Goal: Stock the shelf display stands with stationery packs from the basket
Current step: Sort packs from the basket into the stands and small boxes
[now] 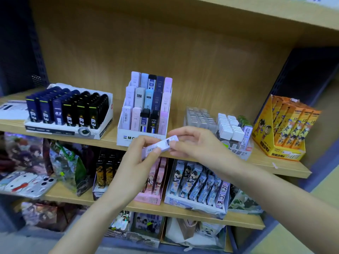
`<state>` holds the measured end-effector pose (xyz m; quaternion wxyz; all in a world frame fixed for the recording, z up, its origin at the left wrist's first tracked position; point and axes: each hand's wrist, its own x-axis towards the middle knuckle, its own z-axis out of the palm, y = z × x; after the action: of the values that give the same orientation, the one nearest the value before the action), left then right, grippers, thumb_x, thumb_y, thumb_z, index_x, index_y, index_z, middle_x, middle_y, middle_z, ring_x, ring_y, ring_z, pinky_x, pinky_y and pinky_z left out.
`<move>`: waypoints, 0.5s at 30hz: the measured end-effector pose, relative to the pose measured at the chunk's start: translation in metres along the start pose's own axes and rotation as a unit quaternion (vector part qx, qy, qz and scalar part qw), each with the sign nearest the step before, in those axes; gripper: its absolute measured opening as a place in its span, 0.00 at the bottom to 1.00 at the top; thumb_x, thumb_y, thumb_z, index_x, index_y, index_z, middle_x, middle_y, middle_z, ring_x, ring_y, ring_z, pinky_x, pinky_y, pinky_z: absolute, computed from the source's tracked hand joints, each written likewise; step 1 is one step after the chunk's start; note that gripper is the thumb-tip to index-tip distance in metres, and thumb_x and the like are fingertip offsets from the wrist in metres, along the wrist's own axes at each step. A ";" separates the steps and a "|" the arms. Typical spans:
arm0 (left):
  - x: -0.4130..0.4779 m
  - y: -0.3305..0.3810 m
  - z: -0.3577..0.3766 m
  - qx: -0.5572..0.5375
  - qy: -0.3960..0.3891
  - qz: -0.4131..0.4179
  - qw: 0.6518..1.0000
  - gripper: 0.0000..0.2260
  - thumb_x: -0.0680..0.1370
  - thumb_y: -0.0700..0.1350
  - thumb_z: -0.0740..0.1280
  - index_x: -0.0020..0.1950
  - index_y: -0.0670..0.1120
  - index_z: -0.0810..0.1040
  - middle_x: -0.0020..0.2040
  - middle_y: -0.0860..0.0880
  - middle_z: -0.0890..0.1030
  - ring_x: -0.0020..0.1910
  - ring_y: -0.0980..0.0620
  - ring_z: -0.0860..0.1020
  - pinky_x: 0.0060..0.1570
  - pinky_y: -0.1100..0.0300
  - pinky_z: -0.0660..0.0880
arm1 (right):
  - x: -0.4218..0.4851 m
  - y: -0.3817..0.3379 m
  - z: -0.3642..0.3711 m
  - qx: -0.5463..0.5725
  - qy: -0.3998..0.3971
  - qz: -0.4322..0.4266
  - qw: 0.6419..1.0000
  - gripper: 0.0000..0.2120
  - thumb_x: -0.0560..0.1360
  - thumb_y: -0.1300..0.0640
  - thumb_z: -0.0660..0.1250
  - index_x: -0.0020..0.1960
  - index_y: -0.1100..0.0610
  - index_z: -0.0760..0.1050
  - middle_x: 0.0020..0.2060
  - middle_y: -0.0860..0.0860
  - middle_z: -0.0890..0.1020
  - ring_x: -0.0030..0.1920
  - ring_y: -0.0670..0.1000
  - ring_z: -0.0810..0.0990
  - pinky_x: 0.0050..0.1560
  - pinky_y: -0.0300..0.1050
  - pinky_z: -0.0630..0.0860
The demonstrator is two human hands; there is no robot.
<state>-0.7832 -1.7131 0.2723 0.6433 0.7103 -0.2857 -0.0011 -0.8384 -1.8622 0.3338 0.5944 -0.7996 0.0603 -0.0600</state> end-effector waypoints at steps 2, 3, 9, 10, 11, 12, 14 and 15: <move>-0.002 0.001 -0.005 0.019 0.019 0.035 0.999 0.05 0.79 0.42 0.64 0.50 0.53 0.76 0.52 0.54 0.78 0.51 0.63 0.75 0.46 0.76 0.67 | 0.000 0.000 0.007 0.055 0.008 0.017 0.998 0.08 0.75 0.63 0.68 0.55 0.61 0.77 0.47 0.56 0.85 0.45 0.48 0.84 0.47 0.37 0.80; -0.002 0.003 -0.007 0.027 0.028 0.047 0.998 0.06 0.78 0.41 0.65 0.50 0.52 0.76 0.51 0.53 0.78 0.50 0.63 0.75 0.46 0.76 0.67 | 0.000 -0.002 0.009 0.053 0.018 0.014 0.998 0.08 0.75 0.63 0.68 0.54 0.61 0.78 0.46 0.57 0.85 0.43 0.47 0.84 0.45 0.36 0.80; 0.022 0.004 -0.033 0.169 0.087 0.132 0.973 0.07 0.79 0.43 0.62 0.55 0.53 0.71 0.51 0.62 0.70 0.52 0.64 0.68 0.49 0.72 0.62 | 0.029 -0.036 -0.010 -0.066 0.197 -0.168 0.964 0.05 0.76 0.64 0.65 0.51 0.62 0.78 0.40 0.55 0.82 0.35 0.43 0.81 0.39 0.33 0.78; 0.030 0.005 -0.038 0.192 0.088 0.141 0.967 0.08 0.80 0.43 0.62 0.58 0.51 0.72 0.52 0.60 0.70 0.53 0.62 0.67 0.50 0.71 0.61 | 0.036 -0.044 -0.014 -0.093 0.225 -0.198 0.949 0.04 0.76 0.64 0.66 0.50 0.61 0.78 0.40 0.54 0.83 0.36 0.45 0.82 0.39 0.33 0.78; 0.037 0.005 -0.043 0.219 0.087 0.146 0.961 0.09 0.80 0.44 0.61 0.60 0.49 0.72 0.54 0.57 0.70 0.55 0.62 0.66 0.52 0.70 0.60 | 0.043 -0.051 -0.016 -0.117 0.245 -0.220 0.937 0.04 0.76 0.63 0.66 0.49 0.59 0.78 0.41 0.54 0.83 0.38 0.46 0.82 0.41 0.35 0.78; 0.046 0.004 -0.047 0.253 0.083 0.152 0.952 0.10 0.80 0.44 0.60 0.62 0.47 0.72 0.56 0.55 0.70 0.57 0.60 0.66 0.54 0.68 0.60 | 0.052 -0.056 -0.017 -0.139 0.257 -0.234 0.927 0.04 0.76 0.63 0.66 0.49 0.57 0.78 0.41 0.53 0.83 0.39 0.48 0.83 0.42 0.37 0.79; 0.060 0.003 -0.053 0.325 0.072 0.168 0.928 0.13 0.81 0.45 0.59 0.64 0.45 0.72 0.60 0.50 0.71 0.61 0.53 0.67 0.59 0.61 0.62 | 0.069 -0.063 -0.014 -0.185 0.263 -0.249 0.914 0.04 0.76 0.61 0.66 0.47 0.54 0.78 0.41 0.50 0.83 0.42 0.51 0.83 0.47 0.43 0.81; 0.066 0.001 -0.055 0.351 0.065 0.173 0.918 0.14 0.81 0.46 0.59 0.65 0.44 0.72 0.61 0.49 0.72 0.63 0.50 0.67 0.61 0.58 0.63 | 0.077 -0.065 -0.011 -0.206 0.256 -0.254 0.910 0.04 0.75 0.61 0.66 0.47 0.54 0.79 0.41 0.50 0.83 0.42 0.51 0.83 0.49 0.46 0.80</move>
<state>-0.7083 -1.6895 0.3071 0.3603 0.8285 -0.3432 0.2568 -0.7628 -1.8674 0.4008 0.3454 -0.8498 0.0167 -0.3978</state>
